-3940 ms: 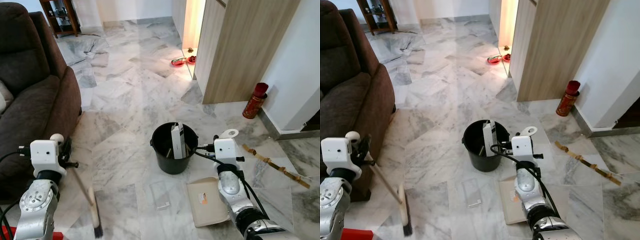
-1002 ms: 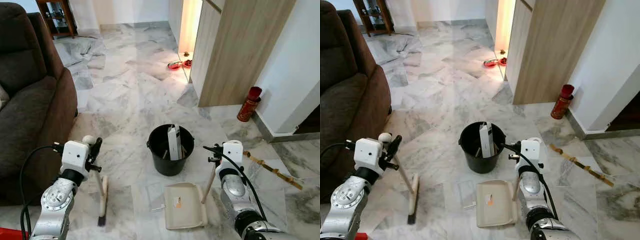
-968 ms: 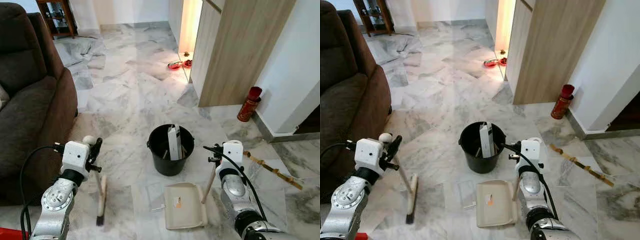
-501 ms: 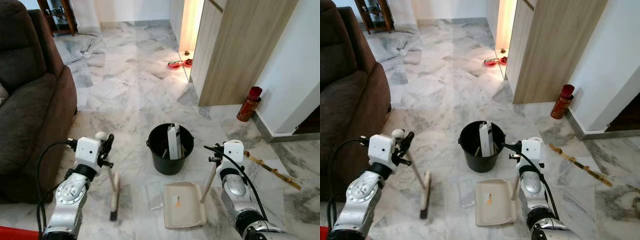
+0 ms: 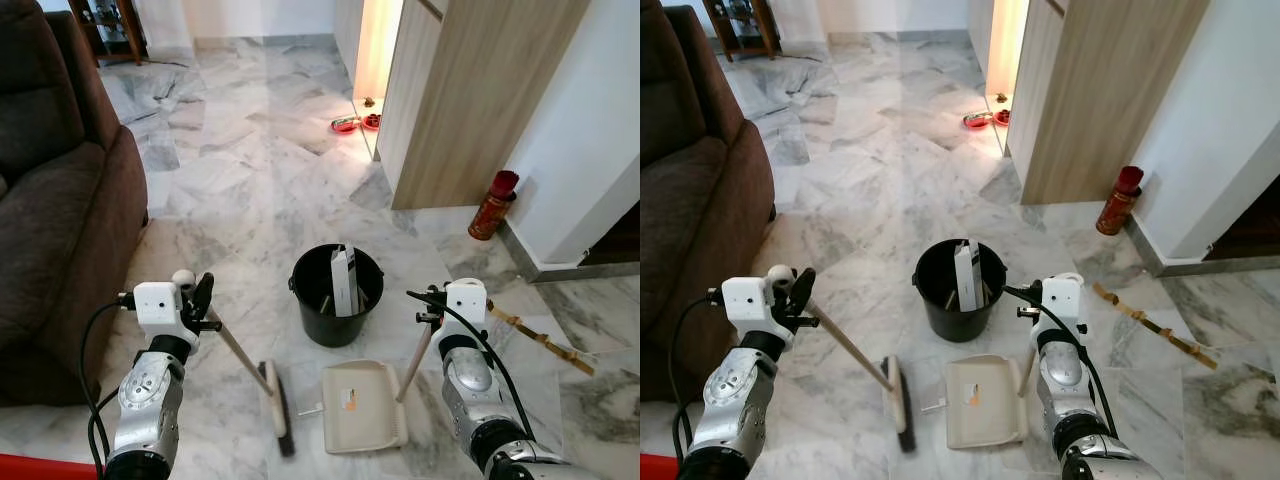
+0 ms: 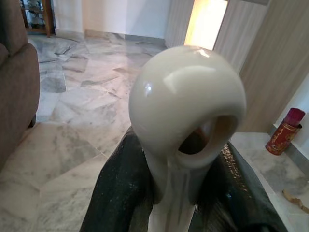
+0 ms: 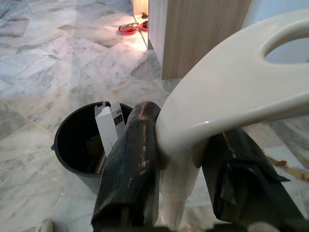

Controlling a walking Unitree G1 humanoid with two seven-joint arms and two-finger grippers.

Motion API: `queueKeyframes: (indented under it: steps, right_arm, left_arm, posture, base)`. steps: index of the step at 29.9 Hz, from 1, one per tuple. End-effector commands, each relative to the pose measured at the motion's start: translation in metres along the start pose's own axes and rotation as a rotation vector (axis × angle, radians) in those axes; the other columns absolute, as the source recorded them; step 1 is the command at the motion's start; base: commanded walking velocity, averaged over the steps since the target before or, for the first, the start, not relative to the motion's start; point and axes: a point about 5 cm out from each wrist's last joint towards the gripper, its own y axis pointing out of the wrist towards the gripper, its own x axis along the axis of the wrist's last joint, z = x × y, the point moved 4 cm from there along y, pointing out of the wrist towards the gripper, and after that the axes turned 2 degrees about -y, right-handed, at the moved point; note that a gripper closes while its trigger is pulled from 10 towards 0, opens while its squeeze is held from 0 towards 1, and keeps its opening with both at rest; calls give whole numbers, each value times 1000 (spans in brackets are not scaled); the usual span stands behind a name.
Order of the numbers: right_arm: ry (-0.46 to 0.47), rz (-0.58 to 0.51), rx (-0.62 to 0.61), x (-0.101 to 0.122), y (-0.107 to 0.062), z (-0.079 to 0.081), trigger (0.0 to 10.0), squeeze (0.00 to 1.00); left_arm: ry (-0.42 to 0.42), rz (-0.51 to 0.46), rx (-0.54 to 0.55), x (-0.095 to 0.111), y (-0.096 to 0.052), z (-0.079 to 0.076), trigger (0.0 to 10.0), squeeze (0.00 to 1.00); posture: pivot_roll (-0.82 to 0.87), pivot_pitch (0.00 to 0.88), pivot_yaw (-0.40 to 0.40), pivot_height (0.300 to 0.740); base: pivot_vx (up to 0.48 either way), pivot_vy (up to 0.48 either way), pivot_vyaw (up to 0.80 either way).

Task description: Sweep floor

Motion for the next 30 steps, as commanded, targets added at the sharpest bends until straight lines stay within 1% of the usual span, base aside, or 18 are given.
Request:
queueKeyframes:
  steps: [1, 4, 6, 7, 10, 13, 16, 18, 21, 24, 26, 28, 30]
  right_arm:
    - [-14, 41, 18, -11, -5, 4, 10000, 0]
    - [-13, 39, 20, -11, -4, 5, 10000, 0]
    - [-12, 39, 23, -11, -4, 7, 10000, 0]
    - [-12, 39, 23, -10, -4, 7, 10000, 0]
    - [-10, 40, 24, -10, -4, 8, 10000, 0]
    - [-8, 41, 25, -10, -4, 10, 10000, 0]
    - [-5, 44, 27, -11, -4, 11, 10000, 0]
    - [-1, 47, 29, -11, -4, 12, 10000, 0]
    - [1, 49, 31, -11, -4, 13, 10000, 0]
    - [6, 53, 35, -12, -5, 15, 10000, 0]
    - [8, 55, 36, -12, -5, 16, 10000, 0]
    - [14, 58, 37, -12, -5, 18, 10000, 0]
    - [17, 58, 36, -12, -5, 19, 10000, 0]
  left_arm:
    - [-3, 12, -3, -5, -1, 0, 10000, 0]
    - [-36, 25, -37, -8, 1, -6, 10000, 0]
    - [-75, 24, -49, -8, 2, -10, 10000, 0]
    - [-132, 22, -62, -7, 4, -13, 10000, 0]
    - [-179, 24, -82, -7, 7, -16, 10000, 0]
    - [-228, 51, -137, -9, 9, -23, 10000, 0]
    - [-245, 57, -153, -10, 10, -25, 10000, 0]
    - [-266, 41, -156, -7, 12, -26, 10000, 0]
    - [-267, 32, -163, -4, 13, -26, 10000, 0]
    - [-295, -13, -174, 8, 14, -26, 10000, 0]
    - [-291, -22, -183, 11, 15, -25, 10000, 0]
    - [-264, -47, -208, 20, 13, -29, 10000, 0]
    - [-251, -52, -214, 23, 12, -29, 10000, 0]
  posture:
    - [-58, 99, -35, 740]
    - [-57, 96, -34, 740]
    - [-56, 92, -32, 740]
    - [-54, 89, -30, 740]
    - [-52, 86, -28, 740]
    - [-48, 81, -25, 740]
    - [-42, 72, -22, 740]
    - [-37, 65, -19, 740]
    - [-30, 56, -17, 740]
    - [-19, 46, -13, 740]
    - [-16, 42, -10, 740]
    - [-12, 33, -2, 740]
    - [-7, 28, 3, 740]
  base:
    - [0, 0, 0]
    - [0, 0, 0]
    - [0, 0, 0]
    - [0, 0, 0]
    - [0, 0, 0]
    - [0, 0, 0]
    - [0, 0, 0]
    - [0, 0, 0]
    - [0, 0, 0]
    - [0, 0, 0]
    - [0, 0, 0]
    - [0, 0, 0]
    - [0, 0, 0]
